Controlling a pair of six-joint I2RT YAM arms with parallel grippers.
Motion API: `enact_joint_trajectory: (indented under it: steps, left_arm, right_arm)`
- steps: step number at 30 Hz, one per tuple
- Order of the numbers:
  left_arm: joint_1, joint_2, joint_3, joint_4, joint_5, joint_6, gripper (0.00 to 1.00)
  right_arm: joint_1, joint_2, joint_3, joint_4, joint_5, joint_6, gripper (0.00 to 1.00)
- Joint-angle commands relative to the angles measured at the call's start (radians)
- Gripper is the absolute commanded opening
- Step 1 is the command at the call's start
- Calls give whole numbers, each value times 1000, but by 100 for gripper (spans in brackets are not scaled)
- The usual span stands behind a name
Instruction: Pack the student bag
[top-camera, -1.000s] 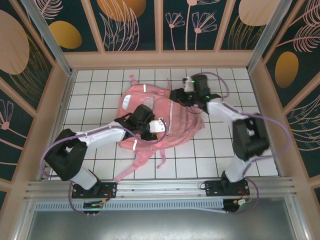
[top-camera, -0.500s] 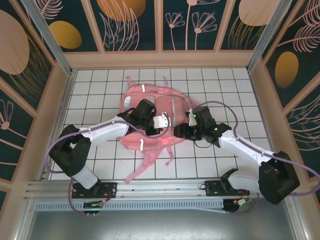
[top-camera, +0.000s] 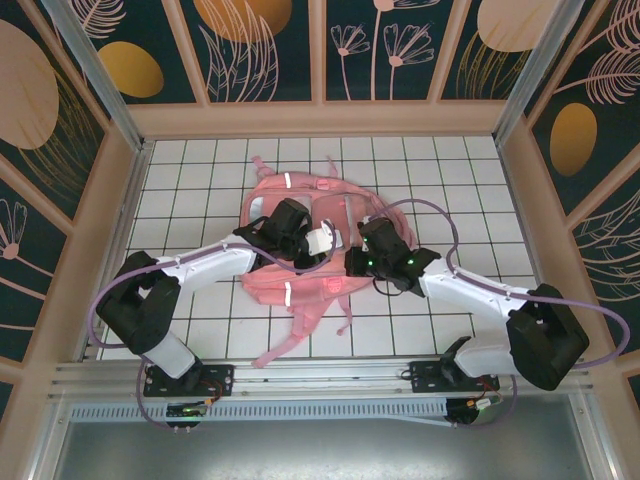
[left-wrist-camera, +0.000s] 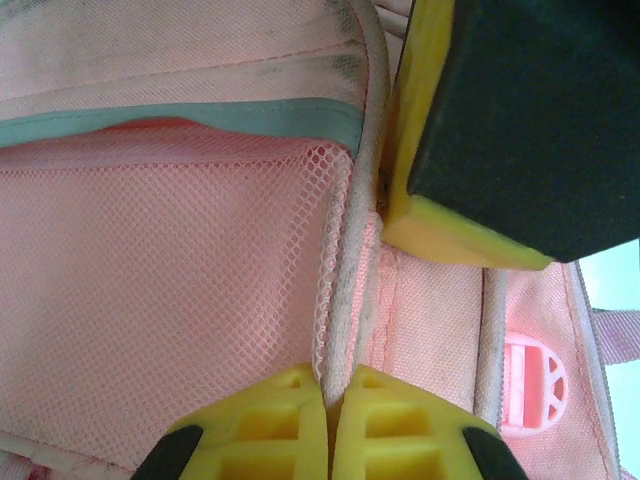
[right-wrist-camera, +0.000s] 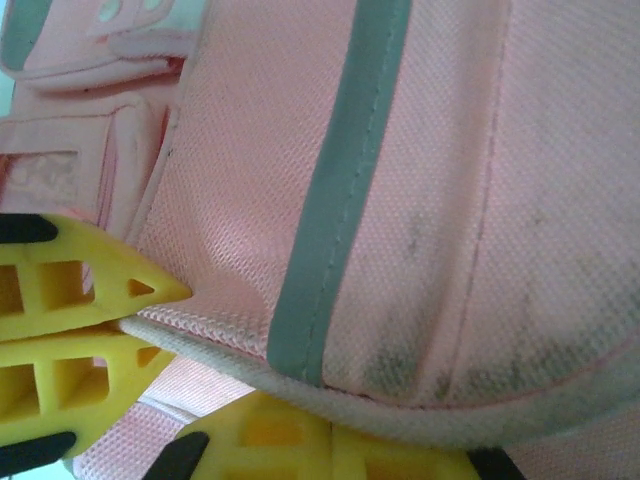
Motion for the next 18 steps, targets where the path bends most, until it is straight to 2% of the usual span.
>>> enact_joint_trajectory:
  steps: [1,3,4,6,8,11,15,17,18]
  left_arm:
    - [-2,-41,-12,67,59,30,0]
    - [-1,-66,-80,86,9,97,0]
    - [0,-69,-87,49,12,174,0]
    - [2,-67,-88,-11,7,269,0]
    - [5,-86,-114,-34,25,357,0]
    - [39,-115,-141,-41,95,418,0]
    - [119,-157,-173,-4,215,436,0]
    - [171,-168,-187,92,248,347,0]
    - [198,-161,-190,155,215,256,0]
  right_arm:
    - [-6,-16,25,-78,186,-91,0]
    - [-22,-27,18,-119,228,-231,0]
    - [-40,-31,6,-134,247,-307,0]
    - [-102,-53,-30,-120,213,-436,0]
    - [-200,-81,-57,-78,144,-486,0]
    - [-355,-89,-54,-51,80,-502,0]
    - [-398,-50,-26,-54,39,-540,0]
    - [-381,-39,-15,-70,-37,-549,0]
    - [-362,-43,-16,-73,-70,-553,0]
